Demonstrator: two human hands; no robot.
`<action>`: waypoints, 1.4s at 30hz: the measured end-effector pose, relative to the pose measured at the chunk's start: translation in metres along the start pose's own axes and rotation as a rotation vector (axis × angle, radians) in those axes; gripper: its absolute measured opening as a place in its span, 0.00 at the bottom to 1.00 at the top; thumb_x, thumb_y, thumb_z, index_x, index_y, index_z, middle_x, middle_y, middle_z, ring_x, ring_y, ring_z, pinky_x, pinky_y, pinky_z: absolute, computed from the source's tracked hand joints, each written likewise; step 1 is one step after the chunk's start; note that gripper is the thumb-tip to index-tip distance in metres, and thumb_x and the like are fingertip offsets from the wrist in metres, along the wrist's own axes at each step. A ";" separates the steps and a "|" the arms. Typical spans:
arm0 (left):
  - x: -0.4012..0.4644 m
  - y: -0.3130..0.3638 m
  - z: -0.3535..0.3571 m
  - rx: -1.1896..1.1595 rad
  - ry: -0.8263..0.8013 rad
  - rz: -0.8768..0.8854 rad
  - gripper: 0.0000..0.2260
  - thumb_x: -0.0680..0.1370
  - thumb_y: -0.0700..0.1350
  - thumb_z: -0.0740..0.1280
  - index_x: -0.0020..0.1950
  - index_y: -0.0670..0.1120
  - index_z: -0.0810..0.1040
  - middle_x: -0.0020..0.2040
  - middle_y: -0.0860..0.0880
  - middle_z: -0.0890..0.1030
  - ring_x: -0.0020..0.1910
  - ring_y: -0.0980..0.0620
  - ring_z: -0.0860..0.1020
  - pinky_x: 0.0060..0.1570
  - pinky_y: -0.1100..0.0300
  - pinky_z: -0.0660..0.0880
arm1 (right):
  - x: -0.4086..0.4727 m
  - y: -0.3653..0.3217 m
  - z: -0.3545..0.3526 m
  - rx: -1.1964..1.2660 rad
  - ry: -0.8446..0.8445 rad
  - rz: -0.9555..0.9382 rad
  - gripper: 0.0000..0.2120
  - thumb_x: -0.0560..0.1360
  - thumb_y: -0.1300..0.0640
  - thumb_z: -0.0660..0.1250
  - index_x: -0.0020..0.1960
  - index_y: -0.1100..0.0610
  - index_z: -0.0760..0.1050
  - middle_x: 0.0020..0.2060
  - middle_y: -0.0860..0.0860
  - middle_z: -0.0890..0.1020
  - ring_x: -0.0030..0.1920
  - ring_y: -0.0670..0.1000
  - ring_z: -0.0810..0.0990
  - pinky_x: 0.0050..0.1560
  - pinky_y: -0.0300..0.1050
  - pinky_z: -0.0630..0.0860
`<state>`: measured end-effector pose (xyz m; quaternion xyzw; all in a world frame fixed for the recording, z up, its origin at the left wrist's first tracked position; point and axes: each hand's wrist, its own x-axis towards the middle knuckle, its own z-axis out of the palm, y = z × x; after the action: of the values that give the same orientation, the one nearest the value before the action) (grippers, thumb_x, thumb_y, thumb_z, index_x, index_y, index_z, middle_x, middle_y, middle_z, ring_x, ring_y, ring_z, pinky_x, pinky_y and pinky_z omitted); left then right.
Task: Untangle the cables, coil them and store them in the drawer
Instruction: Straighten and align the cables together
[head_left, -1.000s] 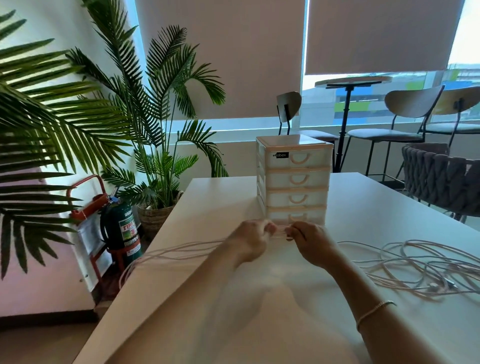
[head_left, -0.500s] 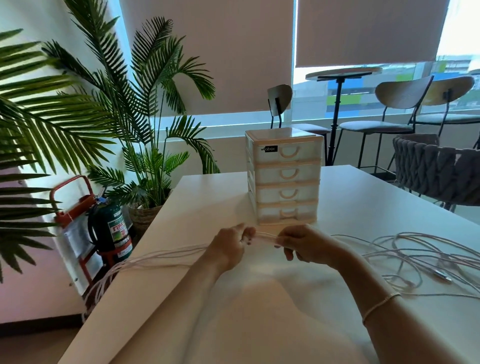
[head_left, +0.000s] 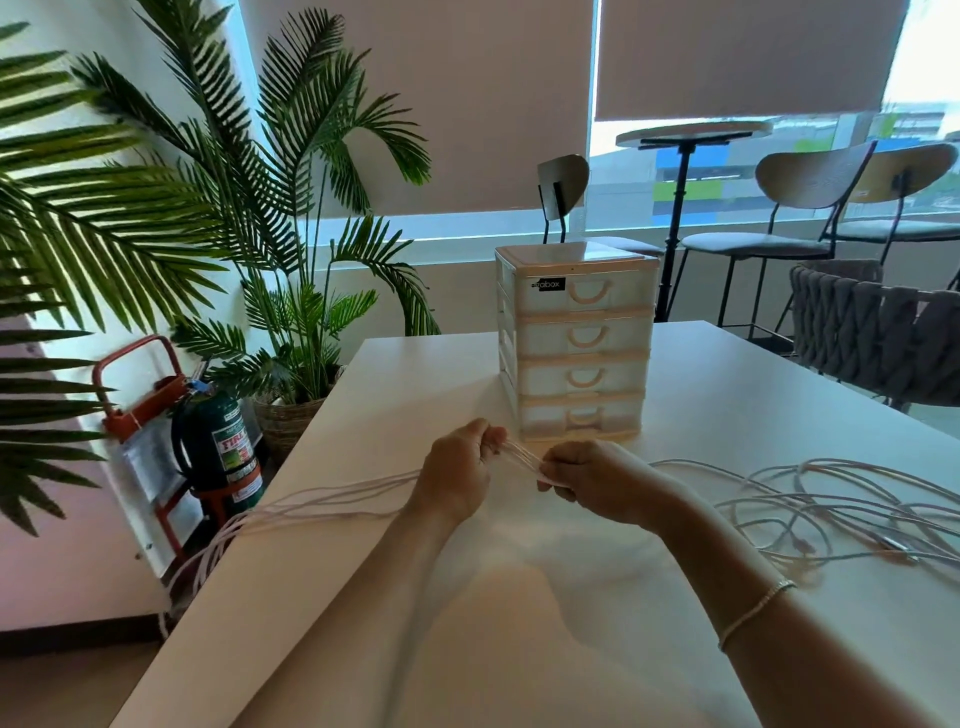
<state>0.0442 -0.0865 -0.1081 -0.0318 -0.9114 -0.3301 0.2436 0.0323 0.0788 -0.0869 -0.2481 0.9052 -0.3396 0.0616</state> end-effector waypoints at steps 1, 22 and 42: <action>0.000 0.000 0.000 -0.007 0.008 -0.003 0.08 0.79 0.36 0.59 0.52 0.38 0.77 0.55 0.44 0.81 0.55 0.45 0.78 0.49 0.65 0.67 | 0.000 -0.001 0.000 0.051 0.008 0.020 0.15 0.80 0.56 0.57 0.36 0.52 0.74 0.28 0.47 0.70 0.28 0.44 0.66 0.27 0.32 0.62; -0.009 0.005 -0.003 -0.069 -0.164 0.050 0.09 0.80 0.41 0.60 0.49 0.38 0.78 0.42 0.43 0.80 0.39 0.52 0.73 0.37 0.70 0.65 | 0.002 0.006 -0.002 -0.103 0.222 0.005 0.15 0.81 0.54 0.54 0.48 0.55 0.79 0.34 0.44 0.75 0.41 0.47 0.74 0.42 0.38 0.69; 0.000 -0.013 0.005 -0.009 -0.078 -0.026 0.13 0.80 0.47 0.60 0.49 0.38 0.77 0.49 0.41 0.82 0.50 0.43 0.78 0.48 0.59 0.68 | 0.009 0.006 0.009 -0.018 -0.023 0.028 0.20 0.80 0.47 0.55 0.31 0.52 0.69 0.30 0.47 0.71 0.30 0.45 0.67 0.34 0.38 0.64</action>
<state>0.0395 -0.0934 -0.1193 -0.0338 -0.9192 -0.3357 0.2032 0.0247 0.0733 -0.0972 -0.2398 0.9109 -0.3274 0.0747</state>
